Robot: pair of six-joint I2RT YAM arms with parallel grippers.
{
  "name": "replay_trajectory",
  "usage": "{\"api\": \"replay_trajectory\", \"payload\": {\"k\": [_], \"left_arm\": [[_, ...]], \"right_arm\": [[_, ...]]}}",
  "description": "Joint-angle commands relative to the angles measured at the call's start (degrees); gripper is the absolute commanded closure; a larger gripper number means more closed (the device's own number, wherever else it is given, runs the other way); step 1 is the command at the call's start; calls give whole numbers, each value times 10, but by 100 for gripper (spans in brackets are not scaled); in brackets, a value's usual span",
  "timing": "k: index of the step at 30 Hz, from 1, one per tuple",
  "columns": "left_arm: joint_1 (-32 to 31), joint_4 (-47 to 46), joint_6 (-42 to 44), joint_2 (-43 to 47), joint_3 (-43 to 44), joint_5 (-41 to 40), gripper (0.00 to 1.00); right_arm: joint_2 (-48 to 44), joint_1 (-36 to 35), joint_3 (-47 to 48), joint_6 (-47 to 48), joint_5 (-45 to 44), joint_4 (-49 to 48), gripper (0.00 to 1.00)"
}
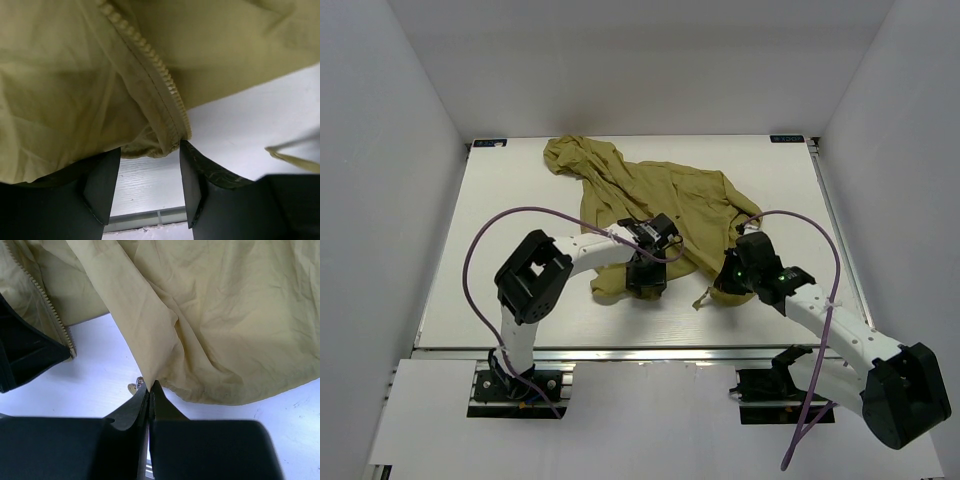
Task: Zip up the jacket
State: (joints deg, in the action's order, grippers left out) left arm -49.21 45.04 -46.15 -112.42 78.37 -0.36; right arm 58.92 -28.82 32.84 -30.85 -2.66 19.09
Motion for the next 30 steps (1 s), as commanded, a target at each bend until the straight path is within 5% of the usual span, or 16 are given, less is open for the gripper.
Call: {"api": "replay_trajectory", "payload": {"k": [1, 8, 13, 14, 20, 30], "left_arm": [[-5, 31, -32, -11, 31, -56, 40], [-7, 34, -31, -47, 49, -47, 56], [-6, 30, -21, -44, 51, -45, 86], [-6, 28, -19, -40, 49, -46, 98], [-6, -12, 38, 31, 28, -57, 100], [-6, -192, 144, 251, -130, -38, 100]], "right_arm": [[-13, 5, -4, 7, 7, -18, 100], [-20, 7, -13, 7, 1, -11, 100], [-21, 8, -23, 17, 9, -25, 100], [-21, 9, -24, 27, 18, -32, 100], [-9, 8, -26, 73, 98, -87, 100], [21, 8, 5, 158, 260, -177, 100]]}}
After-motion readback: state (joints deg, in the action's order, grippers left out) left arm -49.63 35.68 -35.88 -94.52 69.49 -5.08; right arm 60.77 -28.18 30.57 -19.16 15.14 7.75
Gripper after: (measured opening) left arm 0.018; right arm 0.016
